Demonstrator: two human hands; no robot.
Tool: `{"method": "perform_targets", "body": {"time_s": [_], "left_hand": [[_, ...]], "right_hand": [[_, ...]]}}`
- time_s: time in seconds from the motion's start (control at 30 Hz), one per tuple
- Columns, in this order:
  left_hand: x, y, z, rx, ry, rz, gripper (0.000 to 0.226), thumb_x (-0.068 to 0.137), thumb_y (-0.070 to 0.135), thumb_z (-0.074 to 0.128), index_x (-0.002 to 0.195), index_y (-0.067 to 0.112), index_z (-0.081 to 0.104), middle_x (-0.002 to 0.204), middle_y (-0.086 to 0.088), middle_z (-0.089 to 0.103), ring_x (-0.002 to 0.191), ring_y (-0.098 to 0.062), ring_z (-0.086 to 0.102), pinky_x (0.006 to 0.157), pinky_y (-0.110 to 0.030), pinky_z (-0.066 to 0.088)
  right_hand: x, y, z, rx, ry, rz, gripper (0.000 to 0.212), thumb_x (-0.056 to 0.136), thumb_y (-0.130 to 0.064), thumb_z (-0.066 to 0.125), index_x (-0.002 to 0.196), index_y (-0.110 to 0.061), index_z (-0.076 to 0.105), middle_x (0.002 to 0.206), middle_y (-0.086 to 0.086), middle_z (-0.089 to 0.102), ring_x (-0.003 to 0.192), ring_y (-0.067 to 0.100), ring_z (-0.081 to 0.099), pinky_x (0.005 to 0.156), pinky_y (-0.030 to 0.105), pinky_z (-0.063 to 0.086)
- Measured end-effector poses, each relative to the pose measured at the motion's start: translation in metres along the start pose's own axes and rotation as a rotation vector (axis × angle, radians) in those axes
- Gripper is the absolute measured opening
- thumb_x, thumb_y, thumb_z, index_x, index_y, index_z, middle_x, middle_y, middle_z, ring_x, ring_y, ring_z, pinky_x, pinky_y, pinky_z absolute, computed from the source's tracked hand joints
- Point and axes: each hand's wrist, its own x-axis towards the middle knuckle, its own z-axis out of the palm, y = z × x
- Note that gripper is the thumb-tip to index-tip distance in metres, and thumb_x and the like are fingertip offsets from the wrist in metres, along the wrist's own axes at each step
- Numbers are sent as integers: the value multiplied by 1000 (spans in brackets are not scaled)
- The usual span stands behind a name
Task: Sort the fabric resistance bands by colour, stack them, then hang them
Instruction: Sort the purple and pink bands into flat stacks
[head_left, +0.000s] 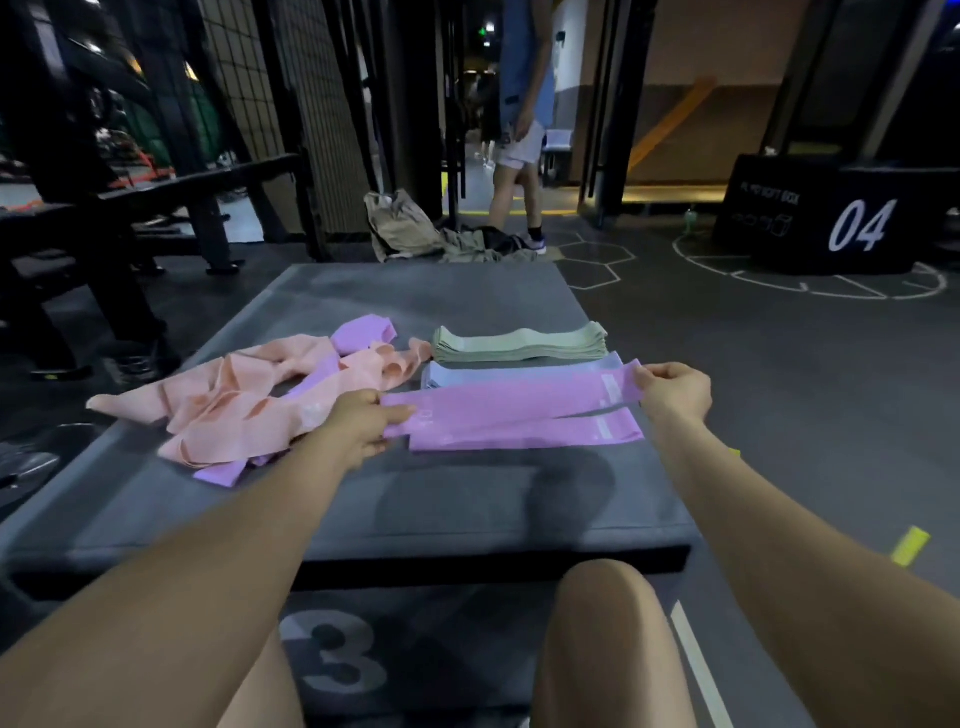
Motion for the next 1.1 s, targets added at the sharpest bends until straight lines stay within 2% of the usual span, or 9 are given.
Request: {"method": "perform_targets", "body": {"time_s": [0.07,0.17,0.3,0.37,0.5,0.67,0.83,0.97,1.1], "left_hand": [[9,0,11,-92,27,-21,14,86,1,62,80,12,57,81,-2,60,69,-11,56,63,-21,48],[23,-4,24,-90,60,-20,19,88,-1,60,76,13,55,77,-1,57,67,-11,54,68,-25,50],[40,-11,30,-21,143,-22,10,87,0,61,91,7,56,92,-9,60,87,-20,58,79,-32,50],[46,-14,31,27,158,-29,9,85,-1,62,88,5,56,102,-14,60,91,-23,59,75,-31,51],[55,-21,29,140,192,-11,17,81,-4,66,70,5,57,97,-17,62,86,-28,61,51,-24,56],[60,-29,24,222,224,-3,17,71,-2,74,64,8,61,91,-20,68,91,-34,67,87,-46,55],[57,-30,26,313,231,24,21,67,-2,76,63,12,60,78,-11,63,76,-23,60,86,-43,55],[56,-32,27,386,235,47,23,66,-2,75,62,13,58,75,-13,63,63,-21,53,76,-36,53],[55,-33,30,447,280,70,22,68,0,74,65,14,56,83,-12,64,70,-23,55,73,-31,48]], "right_hand": [[10,11,2,-40,4,16,8,86,-15,61,80,-12,65,72,3,59,66,19,52,68,26,40],[24,27,6,-119,4,7,12,86,-21,64,84,-10,67,81,5,62,75,21,55,71,27,42],[37,43,13,-213,1,-22,15,86,-23,65,88,-9,69,82,7,62,77,21,55,70,25,39],[40,47,16,-249,-8,-33,15,87,-22,64,90,-9,69,84,7,62,78,20,54,70,25,37],[43,54,21,-308,-26,-54,17,89,-23,63,93,-8,69,88,10,64,76,22,54,69,26,38],[45,60,23,-410,-42,-74,17,89,-19,59,96,-6,68,97,15,67,77,25,52,70,27,38],[47,60,21,-434,-37,-91,14,88,-9,56,91,-3,68,97,18,67,85,32,59,72,28,42],[47,63,21,-440,-53,-92,13,88,-10,58,89,-1,67,98,20,66,89,34,60,74,30,42],[49,66,22,-497,-59,-121,15,87,-11,59,93,1,66,100,21,65,94,36,59,75,31,43]]}}
